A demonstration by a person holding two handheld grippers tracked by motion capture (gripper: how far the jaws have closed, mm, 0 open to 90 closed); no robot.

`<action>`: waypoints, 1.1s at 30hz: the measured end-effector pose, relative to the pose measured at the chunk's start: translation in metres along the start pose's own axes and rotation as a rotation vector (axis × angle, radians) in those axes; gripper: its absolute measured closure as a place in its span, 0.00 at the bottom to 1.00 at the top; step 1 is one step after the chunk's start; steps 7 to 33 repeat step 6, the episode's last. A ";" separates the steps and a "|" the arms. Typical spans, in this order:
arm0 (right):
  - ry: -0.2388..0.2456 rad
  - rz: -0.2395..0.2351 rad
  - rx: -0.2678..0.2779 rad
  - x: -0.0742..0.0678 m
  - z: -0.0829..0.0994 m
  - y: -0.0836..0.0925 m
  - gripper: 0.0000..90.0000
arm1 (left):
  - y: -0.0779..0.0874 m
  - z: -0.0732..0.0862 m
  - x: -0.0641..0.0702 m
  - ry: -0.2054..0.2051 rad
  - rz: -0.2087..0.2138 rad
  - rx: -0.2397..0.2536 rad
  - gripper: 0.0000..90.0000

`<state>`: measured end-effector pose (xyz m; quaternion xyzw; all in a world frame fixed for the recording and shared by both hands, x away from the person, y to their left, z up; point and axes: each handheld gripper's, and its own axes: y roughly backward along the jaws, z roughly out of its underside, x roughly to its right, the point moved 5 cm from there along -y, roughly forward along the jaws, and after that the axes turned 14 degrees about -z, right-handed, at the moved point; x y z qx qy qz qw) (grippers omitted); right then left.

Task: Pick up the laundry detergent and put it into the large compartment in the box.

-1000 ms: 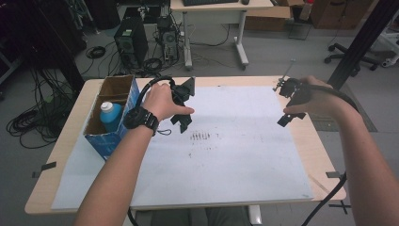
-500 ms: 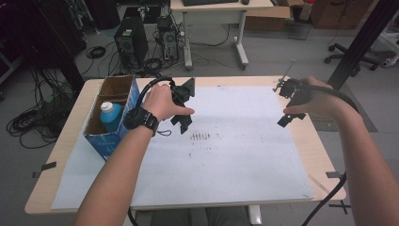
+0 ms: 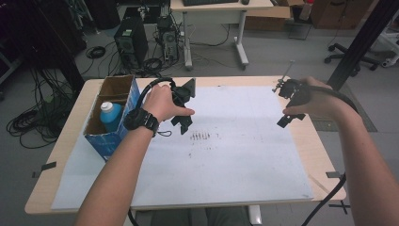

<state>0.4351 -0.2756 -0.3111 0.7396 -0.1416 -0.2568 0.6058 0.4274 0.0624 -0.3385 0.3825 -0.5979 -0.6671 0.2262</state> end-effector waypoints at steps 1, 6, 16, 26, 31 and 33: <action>0.000 0.000 0.000 0.000 0.000 0.000 0.18 | 0.000 0.000 0.000 0.001 -0.001 -0.001 0.18; 0.000 0.003 -0.001 -0.001 -0.001 0.000 0.18 | -0.002 0.000 0.000 0.003 -0.002 -0.003 0.18; 0.000 0.003 -0.001 -0.001 -0.001 0.000 0.18 | -0.002 0.000 0.000 0.003 -0.002 -0.003 0.18; 0.000 0.003 -0.001 -0.001 -0.001 0.000 0.18 | -0.002 0.000 0.000 0.003 -0.002 -0.003 0.18; 0.000 0.003 -0.001 -0.001 -0.001 0.000 0.18 | -0.002 0.000 0.000 0.003 -0.002 -0.003 0.18; 0.000 0.003 -0.001 -0.001 -0.001 0.000 0.18 | -0.002 0.000 0.000 0.003 -0.002 -0.003 0.18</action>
